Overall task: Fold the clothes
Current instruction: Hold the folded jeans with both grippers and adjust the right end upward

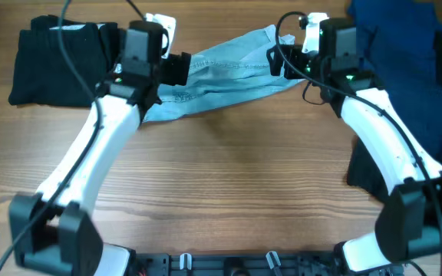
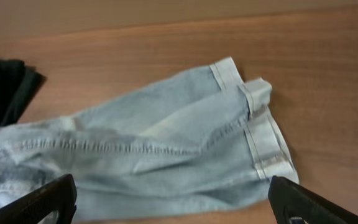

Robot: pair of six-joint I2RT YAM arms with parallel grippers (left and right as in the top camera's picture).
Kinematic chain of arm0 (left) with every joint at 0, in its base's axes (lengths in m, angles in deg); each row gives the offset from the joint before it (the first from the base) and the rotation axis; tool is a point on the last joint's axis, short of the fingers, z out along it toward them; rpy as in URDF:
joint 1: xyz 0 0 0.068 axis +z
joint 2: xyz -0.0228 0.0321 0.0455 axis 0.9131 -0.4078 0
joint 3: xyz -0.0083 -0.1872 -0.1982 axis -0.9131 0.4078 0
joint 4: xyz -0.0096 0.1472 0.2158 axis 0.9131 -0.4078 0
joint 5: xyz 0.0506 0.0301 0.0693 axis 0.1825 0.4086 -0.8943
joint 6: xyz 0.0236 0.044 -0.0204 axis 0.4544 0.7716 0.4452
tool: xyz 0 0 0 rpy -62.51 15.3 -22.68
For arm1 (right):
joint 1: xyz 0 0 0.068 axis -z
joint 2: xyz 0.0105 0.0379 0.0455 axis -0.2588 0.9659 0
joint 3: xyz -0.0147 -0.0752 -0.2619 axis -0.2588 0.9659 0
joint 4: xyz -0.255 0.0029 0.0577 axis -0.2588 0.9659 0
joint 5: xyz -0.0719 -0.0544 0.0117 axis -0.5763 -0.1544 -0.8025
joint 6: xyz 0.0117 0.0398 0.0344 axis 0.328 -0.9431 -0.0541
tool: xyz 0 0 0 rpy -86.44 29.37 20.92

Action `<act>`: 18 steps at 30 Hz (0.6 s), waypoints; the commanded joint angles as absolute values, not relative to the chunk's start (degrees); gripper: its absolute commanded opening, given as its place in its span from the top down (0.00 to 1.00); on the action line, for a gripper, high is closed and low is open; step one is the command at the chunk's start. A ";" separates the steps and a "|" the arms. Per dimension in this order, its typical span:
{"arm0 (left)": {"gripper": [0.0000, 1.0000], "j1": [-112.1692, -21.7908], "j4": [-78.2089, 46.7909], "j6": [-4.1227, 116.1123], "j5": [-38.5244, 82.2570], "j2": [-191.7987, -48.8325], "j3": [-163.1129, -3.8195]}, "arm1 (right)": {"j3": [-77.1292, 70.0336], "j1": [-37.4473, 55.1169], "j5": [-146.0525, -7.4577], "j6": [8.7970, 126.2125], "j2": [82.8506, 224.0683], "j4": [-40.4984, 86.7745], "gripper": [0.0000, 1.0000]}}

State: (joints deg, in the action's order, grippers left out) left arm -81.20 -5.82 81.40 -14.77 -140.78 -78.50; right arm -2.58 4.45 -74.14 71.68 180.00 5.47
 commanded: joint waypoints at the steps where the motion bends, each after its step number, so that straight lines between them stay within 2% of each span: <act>1: 0.00 -80.85 -9.67 78.19 -13.94 -137.68 -79.03 | -2.82 4.58 -72.24 69.14 187.20 0.88 0.00; 9: 0.00 -80.89 -14.34 76.31 -13.94 -135.08 -79.03 | -2.95 4.45 -70.89 52.51 199.04 -9.79 0.01; 16: 0.00 -80.89 -16.20 76.31 -13.96 -135.15 -79.03 | -2.95 3.53 -70.76 46.76 203.26 -17.09 0.07; 18: 0.00 -80.89 -16.29 76.31 -13.96 -135.15 -79.03 | -2.95 3.43 -70.54 46.68 204.00 -18.58 0.11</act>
